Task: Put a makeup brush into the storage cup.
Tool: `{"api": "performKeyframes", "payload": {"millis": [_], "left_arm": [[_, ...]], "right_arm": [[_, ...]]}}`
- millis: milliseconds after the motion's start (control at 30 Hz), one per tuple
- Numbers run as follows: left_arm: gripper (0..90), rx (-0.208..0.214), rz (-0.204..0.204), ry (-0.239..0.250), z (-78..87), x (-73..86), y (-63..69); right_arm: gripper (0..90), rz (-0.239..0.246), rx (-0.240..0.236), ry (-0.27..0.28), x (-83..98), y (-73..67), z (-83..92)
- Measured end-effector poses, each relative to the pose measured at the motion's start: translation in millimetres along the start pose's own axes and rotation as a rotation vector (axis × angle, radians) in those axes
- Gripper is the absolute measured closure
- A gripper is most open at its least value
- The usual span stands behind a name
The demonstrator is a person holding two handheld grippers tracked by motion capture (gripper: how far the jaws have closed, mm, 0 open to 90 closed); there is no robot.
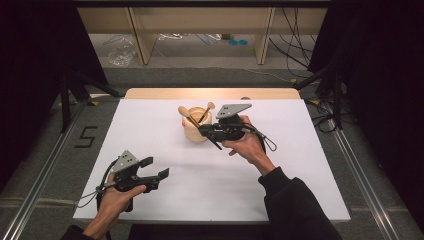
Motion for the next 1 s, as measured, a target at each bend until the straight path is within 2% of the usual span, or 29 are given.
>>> {"api": "performKeyframes", "payload": {"millis": [67, 167, 367, 433, 467, 600, 633, 833, 933, 967, 1000], "left_arm": [[23.6, -0.001, 0.01, 0.012, -0.9, -3.0, -0.8], [23.7, 0.007, 0.032, 0.034, -4.2, -11.2, -2.4], [24.4, 0.007, 0.017, 0.079, -12.7, -32.1, -3.3], [24.8, 0.014, 0.023, 0.09, -15.4, -37.2, -1.7], [25.0, 0.016, 0.019, 0.092, -16.7, -39.2, -1.2], [25.7, 0.035, 0.023, 0.097, -22.2, -44.9, 3.4], [25.9, 0.041, 0.025, 0.098, -23.6, -46.1, 5.0], [26.9, 0.058, 0.029, 0.111, -29.3, -53.9, 12.0], [27.5, 0.069, 0.018, 0.113, -30.9, -57.0, 13.3], [27.7, 0.073, 0.029, 0.118, -31.6, -58.4, 14.4], [28.2, 0.079, 0.035, 0.117, -31.7, -59.2, 14.8]], "right_arm": [[78.7, -0.011, -0.012, -0.007, -0.6, -1.9, 1.9], [78.6, -0.003, -0.017, 0.005, -2.7, -4.1, 3.2], [78.7, 0.016, -0.02, 0.035, -7.2, -8.4, 5.4], [78.7, 0.012, -0.033, 0.022, -6.5, -11.5, 6.2], [78.7, 0.024, -0.03, 0.031, -7.3, -11.5, 6.2], [78.7, 0.02, -0.042, 0.036, -8.1, -15.8, 6.6], [78.7, 0.035, -0.04, 0.04, -8.6, -15.7, 6.4], [78.7, 0.034, -0.059, 0.037, -8.4, -23.1, 6.1], [78.7, 0.039, -0.061, 0.045, -8.6, -25.9, 5.2], [78.7, 0.039, -0.072, 0.035, -7.8, -27.4, 5.8], [78.7, 0.046, -0.063, 0.049, -8.2, -27.9, 4.5]]}}
Point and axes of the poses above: each handheld gripper's, and its own axes: z roughly backward along the jaws, x roughly out of its underside, y roughly to its right, the point moved 8 cm from there along -z, roughly forward along the jaws, and after that the axes turned 7 degrees about y, right-handed, at the moved point
